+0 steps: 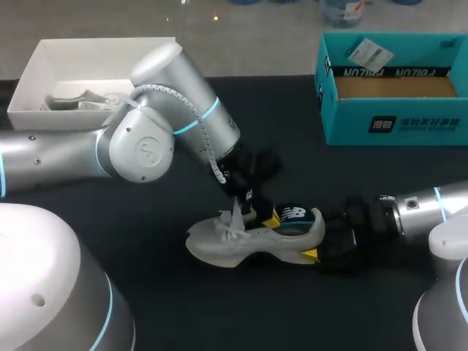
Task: Take the shoe out of the shoebox, open the shoe tongue, remove and reinsert the insole, then place the shoe into the shoebox
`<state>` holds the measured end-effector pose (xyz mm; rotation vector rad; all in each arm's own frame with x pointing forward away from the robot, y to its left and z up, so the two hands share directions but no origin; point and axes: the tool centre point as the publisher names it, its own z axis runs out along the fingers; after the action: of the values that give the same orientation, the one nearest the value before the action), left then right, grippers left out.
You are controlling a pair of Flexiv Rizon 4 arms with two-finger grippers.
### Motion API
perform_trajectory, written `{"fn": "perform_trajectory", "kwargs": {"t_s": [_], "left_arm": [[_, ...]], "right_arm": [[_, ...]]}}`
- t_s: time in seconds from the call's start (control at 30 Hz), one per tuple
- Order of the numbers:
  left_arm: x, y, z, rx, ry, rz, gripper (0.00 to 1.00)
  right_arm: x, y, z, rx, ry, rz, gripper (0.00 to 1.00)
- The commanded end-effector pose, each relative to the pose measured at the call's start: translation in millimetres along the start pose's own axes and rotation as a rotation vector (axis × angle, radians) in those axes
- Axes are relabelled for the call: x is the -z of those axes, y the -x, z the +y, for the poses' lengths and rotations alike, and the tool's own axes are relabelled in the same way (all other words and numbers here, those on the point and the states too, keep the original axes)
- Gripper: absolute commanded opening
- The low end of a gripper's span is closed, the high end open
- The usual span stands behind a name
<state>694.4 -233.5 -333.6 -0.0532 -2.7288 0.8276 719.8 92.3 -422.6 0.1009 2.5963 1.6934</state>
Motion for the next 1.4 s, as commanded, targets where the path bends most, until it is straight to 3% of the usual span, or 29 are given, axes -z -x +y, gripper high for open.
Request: {"fn": "perform_trajectory", "kwargs": {"t_s": [0.03,0.17,0.33,0.37,0.43,0.47,0.53,0.73,0.87,0.93,1.27,1.3,1.33,1.4], "left_arm": [[0,1.5,-4,0.001,-0.001,-0.025,0.24],[6,3.3,-2,0.007,-0.011,-0.084,0.42],[7,1.2,2,-0.009,-0.009,-0.145,0.51],[7,0.8,3,-0.01,-0.022,-0.16,0.56],[5,1.0,4,-0.015,-0.029,-0.204,0.83],[3,1.5,3,-0.017,-0.028,-0.212,0.91],[0,2.1,3,-0.026,-0.03,-0.246,0.86],[-7,5.9,2,-0.027,-0.033,-0.28,0.83],[-9,9.6,-2,-0.013,-0.044,-0.296,0.55],[-9,11.4,-5,-0.006,-0.055,-0.318,0.5],[-16,10.0,-11,-0.014,-0.06,-0.371,0.48],[-16,8.9,-11,-0.017,-0.058,-0.375,0.49],[-16,8.3,-11,-0.02,-0.054,-0.38,0.64],[-17,8.8,-11,-0.02,-0.057,-0.385,0.69]], "right_arm": [[-1,-0.2,1.9,0.0,-0.001,-0.003,0.0],[-1,-0.2,1.9,0.0,-0.001,-0.003,0.0],[-1,-0.2,1.9,0.0,-0.001,-0.003,0.0],[-1,-0.2,1.9,0.0,-0.001,-0.003,0.0],[-1,-0.2,1.9,0.0,-0.001,-0.003,0.0],[-1,-0.2,1.9,0.0,-0.001,-0.003,0.0],[-1,-0.2,1.9,0.0,-0.001,-0.003,0.0],[-1,-0.2,1.9,0.0,-0.001,-0.003,0.0],[-1,-0.2,1.9,0.0,-0.001,-0.003,0.0],[-1,-0.2,1.9,0.0,-0.001,-0.003,0.0],[-1,-0.2,1.9,0.0,-0.001,-0.003,0.0],[-1,-0.2,1.9,0.0,-0.001,-0.003,0.0],[-1,-0.2,1.9,0.0,-0.001,-0.003,0.0],[-1,-0.2,1.9,0.0,-0.001,-0.003,0.0]]}}
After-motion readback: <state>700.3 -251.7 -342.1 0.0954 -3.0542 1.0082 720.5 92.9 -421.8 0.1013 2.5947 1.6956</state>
